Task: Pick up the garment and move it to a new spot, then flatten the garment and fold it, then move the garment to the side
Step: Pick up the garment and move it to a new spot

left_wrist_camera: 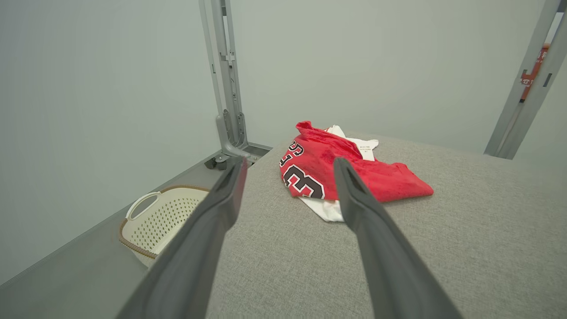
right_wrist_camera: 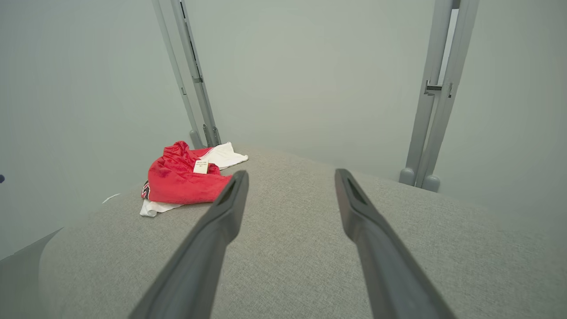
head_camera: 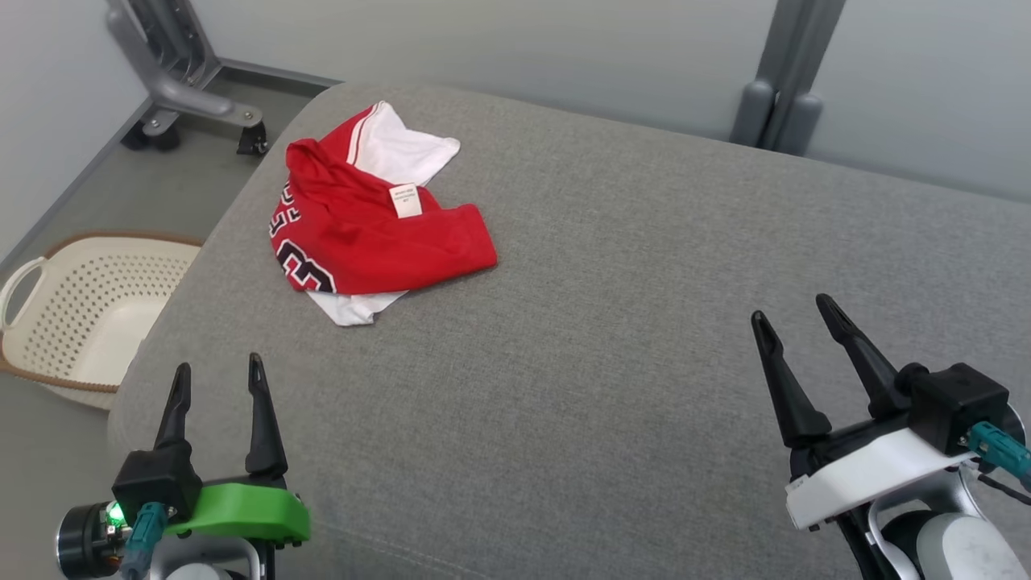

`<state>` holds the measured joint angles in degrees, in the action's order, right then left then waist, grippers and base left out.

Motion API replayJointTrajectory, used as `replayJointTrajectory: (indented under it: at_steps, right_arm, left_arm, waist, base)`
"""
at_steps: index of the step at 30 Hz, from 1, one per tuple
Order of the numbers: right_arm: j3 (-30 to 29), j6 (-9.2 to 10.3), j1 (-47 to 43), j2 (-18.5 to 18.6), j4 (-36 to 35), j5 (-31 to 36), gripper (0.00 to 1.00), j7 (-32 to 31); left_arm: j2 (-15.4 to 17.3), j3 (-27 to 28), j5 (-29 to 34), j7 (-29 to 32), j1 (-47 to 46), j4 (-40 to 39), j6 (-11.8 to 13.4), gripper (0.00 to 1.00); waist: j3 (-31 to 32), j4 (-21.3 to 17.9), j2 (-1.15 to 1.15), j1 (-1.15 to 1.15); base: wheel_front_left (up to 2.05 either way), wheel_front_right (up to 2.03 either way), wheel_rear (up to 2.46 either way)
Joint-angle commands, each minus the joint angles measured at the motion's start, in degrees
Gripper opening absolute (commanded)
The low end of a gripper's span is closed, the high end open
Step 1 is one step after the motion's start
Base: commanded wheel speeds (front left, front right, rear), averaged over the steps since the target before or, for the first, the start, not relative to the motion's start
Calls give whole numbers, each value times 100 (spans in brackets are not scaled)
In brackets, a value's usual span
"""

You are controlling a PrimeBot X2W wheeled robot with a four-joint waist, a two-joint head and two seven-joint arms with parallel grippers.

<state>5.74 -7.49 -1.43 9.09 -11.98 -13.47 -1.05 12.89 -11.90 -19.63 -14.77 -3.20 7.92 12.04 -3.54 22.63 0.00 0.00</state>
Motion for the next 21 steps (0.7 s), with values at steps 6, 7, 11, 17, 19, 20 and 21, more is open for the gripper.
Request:
replayJointTrajectory:
  at_steps: [6,7,11,17,19,20,21]
  right_arm:
    - [-58,0,465,244,-284,136,100,-210]
    - [-52,0,517,269,-335,156,100,-251]
    - [-86,0,843,411,-551,230,100,-398]
    - [-170,0,1204,473,-726,304,100,-476]
    - [-164,0,1289,466,-737,316,100,-460]
    - [-153,0,1317,460,-736,321,100,-446]
    - [-160,0,1328,444,-707,315,100,-440]
  left_arm:
    - [-257,-2,-10,-44,-601,59,-197,100]
    - [-281,12,-19,-44,-686,73,-224,100]
    - [-463,85,-78,-40,-1455,480,-498,100]
    - [-544,138,-349,-26,-2739,1995,-1047,100]
    - [-509,154,-430,15,-3142,2624,-1211,100]
    - [-499,173,-481,68,-3305,2917,-1288,100]
    - [-457,155,-489,128,-3493,3276,-1377,100]
  waist:
    - [-1013,113,0,0]
    - [-1123,78,0,0]
    - [-1757,-145,0,0]
    - [-2476,-500,0,0]
    - [-2631,-602,0,0]
    - [-2690,-648,0,0]
    - [-2740,-695,0,0]
  base:
    - [0,0,0]
    - [0,0,0]
    - [0,0,0]
    - [0,0,0]
    - [0,0,0]
    - [0,0,0]
    - [0,0,0]
